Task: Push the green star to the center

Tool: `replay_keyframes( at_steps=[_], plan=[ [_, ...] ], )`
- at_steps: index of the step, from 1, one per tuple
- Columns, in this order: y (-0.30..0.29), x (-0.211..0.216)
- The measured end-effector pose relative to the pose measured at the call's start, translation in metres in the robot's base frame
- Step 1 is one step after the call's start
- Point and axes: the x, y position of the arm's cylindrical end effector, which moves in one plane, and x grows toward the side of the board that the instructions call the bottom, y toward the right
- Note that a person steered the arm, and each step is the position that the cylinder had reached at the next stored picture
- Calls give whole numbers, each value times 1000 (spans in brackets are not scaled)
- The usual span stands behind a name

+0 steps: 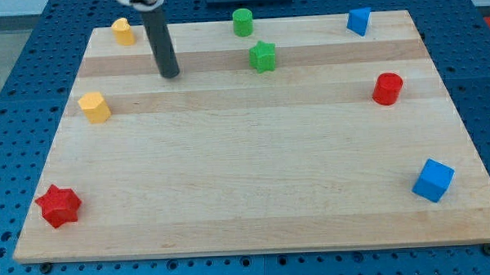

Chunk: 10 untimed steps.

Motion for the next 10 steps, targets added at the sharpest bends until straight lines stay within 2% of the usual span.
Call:
replay_keyframes(
  at_steps=[1,2,3,5,6,7,8,9,10],
  plan=[
    [37,-59],
    [87,-76],
    [127,-54],
    [141,50],
    [142,42],
    [142,-24],
    [174,-46],
    [211,-24],
    [196,33]
  ],
)
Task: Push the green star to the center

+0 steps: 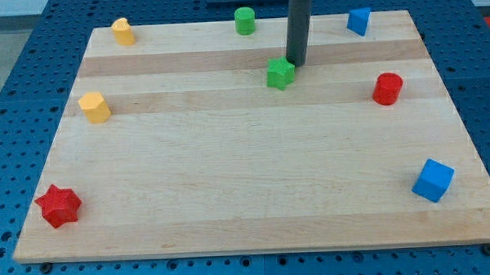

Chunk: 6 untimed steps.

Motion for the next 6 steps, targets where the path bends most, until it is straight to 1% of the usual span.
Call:
replay_keyframes(
  at_steps=[1,2,3,4,5,6],
  plan=[
    [-50,56],
    [-58,47],
    [-59,-6],
    [-98,4],
    [-97,63],
    [-82,109]
  ],
)
